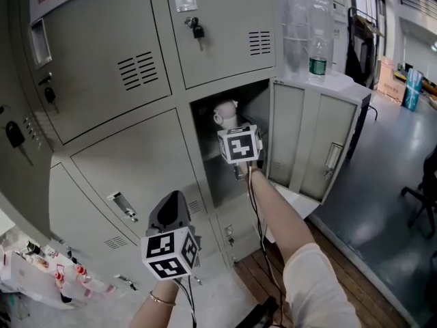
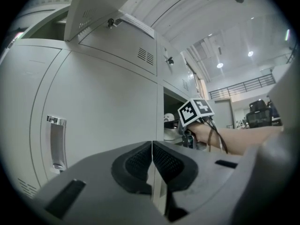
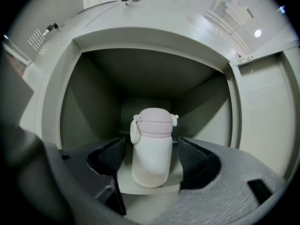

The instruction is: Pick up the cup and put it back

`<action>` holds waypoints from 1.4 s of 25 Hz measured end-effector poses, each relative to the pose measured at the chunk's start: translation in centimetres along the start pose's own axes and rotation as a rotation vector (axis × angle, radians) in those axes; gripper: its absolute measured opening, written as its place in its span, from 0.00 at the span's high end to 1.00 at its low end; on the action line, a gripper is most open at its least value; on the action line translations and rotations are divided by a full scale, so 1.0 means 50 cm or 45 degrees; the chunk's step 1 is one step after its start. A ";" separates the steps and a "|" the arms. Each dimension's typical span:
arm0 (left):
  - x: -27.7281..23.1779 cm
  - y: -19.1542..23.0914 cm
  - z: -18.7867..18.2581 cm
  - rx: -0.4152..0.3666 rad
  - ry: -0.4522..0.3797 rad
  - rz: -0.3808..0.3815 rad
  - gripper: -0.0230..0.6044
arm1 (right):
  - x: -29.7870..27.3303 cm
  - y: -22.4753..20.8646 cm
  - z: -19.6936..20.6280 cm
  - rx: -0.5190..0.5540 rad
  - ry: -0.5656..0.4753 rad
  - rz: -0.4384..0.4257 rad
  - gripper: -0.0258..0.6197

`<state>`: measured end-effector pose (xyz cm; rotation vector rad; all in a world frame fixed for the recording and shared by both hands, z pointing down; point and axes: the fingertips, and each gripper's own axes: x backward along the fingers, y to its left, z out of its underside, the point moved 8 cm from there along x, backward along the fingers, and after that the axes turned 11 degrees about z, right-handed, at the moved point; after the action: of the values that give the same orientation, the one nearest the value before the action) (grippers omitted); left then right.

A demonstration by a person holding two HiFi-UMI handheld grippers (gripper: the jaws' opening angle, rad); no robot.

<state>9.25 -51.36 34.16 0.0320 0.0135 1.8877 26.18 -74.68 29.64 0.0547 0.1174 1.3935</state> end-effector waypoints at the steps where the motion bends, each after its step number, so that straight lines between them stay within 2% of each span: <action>1: 0.005 -0.001 0.000 0.003 -0.002 0.001 0.95 | 0.007 -0.004 0.003 -0.004 0.007 0.008 0.43; 8: 0.036 -0.004 -0.004 0.017 -0.014 0.023 0.95 | 0.083 -0.018 0.025 -0.056 0.042 0.046 0.46; 17: 0.090 -0.018 0.002 0.021 0.002 0.066 0.95 | 0.226 -0.043 0.059 -0.122 0.067 0.140 0.60; 22: 0.119 -0.037 -0.003 0.017 0.001 0.127 0.95 | 0.322 -0.056 0.088 -0.112 0.088 0.207 0.74; 26: 0.152 -0.048 0.002 -0.001 0.017 0.192 0.95 | 0.403 -0.050 0.116 -0.117 0.113 0.266 0.80; 35: 0.250 -0.041 0.018 0.015 0.046 0.309 0.95 | 0.578 0.024 0.151 -0.124 0.139 0.409 0.97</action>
<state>7.32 -38.84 35.21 0.0072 0.0472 2.1311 30.82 -45.81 35.82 -0.0876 0.1358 1.7214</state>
